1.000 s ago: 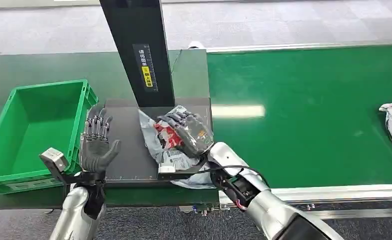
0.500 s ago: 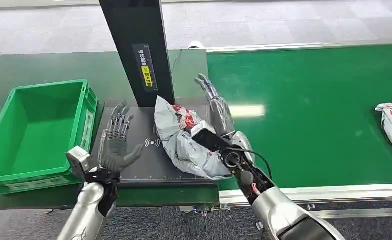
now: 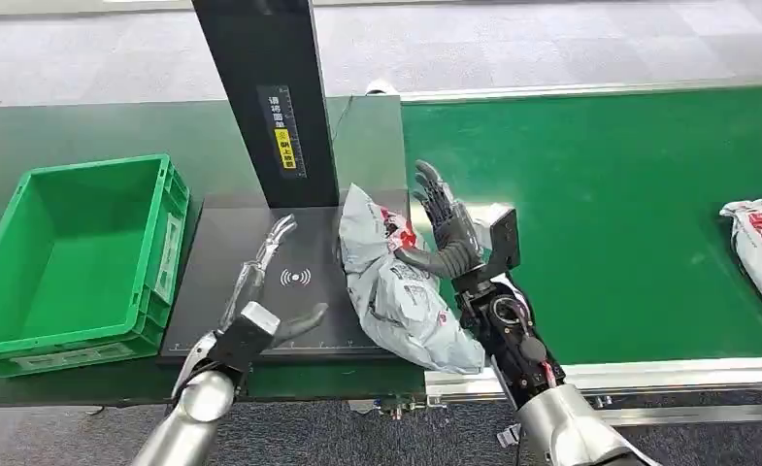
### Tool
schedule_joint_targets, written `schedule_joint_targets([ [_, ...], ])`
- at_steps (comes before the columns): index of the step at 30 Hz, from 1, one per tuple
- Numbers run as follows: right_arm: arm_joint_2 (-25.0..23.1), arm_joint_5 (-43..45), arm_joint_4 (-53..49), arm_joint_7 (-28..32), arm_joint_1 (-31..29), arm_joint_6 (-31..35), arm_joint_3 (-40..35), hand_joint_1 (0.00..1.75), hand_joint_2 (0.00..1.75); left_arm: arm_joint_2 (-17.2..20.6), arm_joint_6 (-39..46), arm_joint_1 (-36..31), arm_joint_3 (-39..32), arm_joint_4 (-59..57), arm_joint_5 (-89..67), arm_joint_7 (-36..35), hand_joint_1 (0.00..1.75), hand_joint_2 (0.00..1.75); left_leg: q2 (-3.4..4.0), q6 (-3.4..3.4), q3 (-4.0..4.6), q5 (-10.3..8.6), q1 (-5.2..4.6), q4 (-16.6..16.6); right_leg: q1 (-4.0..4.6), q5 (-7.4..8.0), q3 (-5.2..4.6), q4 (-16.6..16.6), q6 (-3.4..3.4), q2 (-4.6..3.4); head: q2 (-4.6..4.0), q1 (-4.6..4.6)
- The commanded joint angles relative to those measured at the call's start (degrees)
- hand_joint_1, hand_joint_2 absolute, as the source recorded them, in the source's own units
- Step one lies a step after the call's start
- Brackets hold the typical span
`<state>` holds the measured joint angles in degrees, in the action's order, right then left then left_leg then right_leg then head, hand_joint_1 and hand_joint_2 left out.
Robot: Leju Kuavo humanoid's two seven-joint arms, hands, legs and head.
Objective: Moved the parcel from conveyor to table for the left to box.
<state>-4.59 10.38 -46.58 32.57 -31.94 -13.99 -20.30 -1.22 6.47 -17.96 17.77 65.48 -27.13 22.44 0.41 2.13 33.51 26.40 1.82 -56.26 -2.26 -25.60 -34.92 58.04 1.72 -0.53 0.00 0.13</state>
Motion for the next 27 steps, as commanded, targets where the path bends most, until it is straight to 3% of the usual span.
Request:
schedule_joint_targets([
  [1,0.6,-2.2,-3.1,-2.3,-2.2,1.5,-0.3,0.0,1.75,0.7,9.3,-3.1,0.4,0.6,-6.0,-1.7,0.0,1.75,-0.09,-0.17,-0.09,0.05,0.02,0.0,0.07,-0.05,0.14,0.0,-0.19,0.13,0.0,0.0],
  [8,-0.3,-8.2,-0.1,-2.7,-4.2,5.1,-4.0,0.0,1.75,1.1,16.0,4.3,-4.3,11.9,-2.6,1.6,0.0,1.75,0.14,-0.1,-0.11,0.07,-0.02,0.0,0.02,-0.02,0.08,0.0,-0.13,-0.13,0.0,0.0],
  [11,0.0,-9.2,-0.2,-2.4,-4.2,5.9,-4.7,0.0,1.75,1.4,14.0,6.0,-3.3,15.7,-0.5,3.0,0.0,1.75,0.13,-0.12,-0.1,0.09,0.0,0.0,0.04,-0.02,0.09,0.0,-0.15,-0.12,0.0,0.0],
  [13,0.7,-10.5,-1.1,-1.9,-3.7,6.8,-5.4,0.0,1.75,4.0,6.9,6.3,1.2,17.1,-0.9,3.2,0.0,1.75,0.1,-0.22,-0.3,0.15,0.01,0.0,0.09,-0.08,0.3,-0.1,-0.27,-0.07,0.0,0.0],
  [21,0.8,-13.6,-1.5,-1.8,-3.4,8.1,-6.6,0.0,1.75,3.4,12.2,8.2,4.1,19.4,-6.5,3.1,0.0,1.75,-0.01,-0.19,-0.21,0.09,0.0,0.1,0.07,-0.06,0.25,-0.1,-0.24,0.04,0.0,0.02],
  [24,2.4,-30.2,0.6,-4.3,-6.8,21.2,-14.5,0.0,1.75,4.0,11.4,8.4,6.1,20.5,-11.4,0.3,0.0,1.75,-0.01,-0.08,-0.01,0.03,-0.01,0.0,0.01,-0.02,0.04,0.0,-0.09,0.01,0.0,0.0],
  [25,3.3,-47.6,4.8,-13.4,-10.3,30.2,-23.0,0.0,1.75,4.5,9.9,8.2,6.8,20.6,-14.5,-2.0,0.0,1.75,0.04,-0.14,-0.1,0.08,-0.01,0.0,0.03,-0.04,0.1,0.0,-0.16,-0.03,0.0,0.0],
  [27,1.5,-54.1,7.8,-16.9,-11.4,29.6,-24.4,0.0,1.75,4.1,9.3,7.8,6.9,19.8,-15.7,-2.7,0.0,1.75,0.2,-0.1,-0.07,0.07,-0.03,0.0,0.0,0.01,0.02,0.0,-0.11,-0.19,0.0,0.0],
])
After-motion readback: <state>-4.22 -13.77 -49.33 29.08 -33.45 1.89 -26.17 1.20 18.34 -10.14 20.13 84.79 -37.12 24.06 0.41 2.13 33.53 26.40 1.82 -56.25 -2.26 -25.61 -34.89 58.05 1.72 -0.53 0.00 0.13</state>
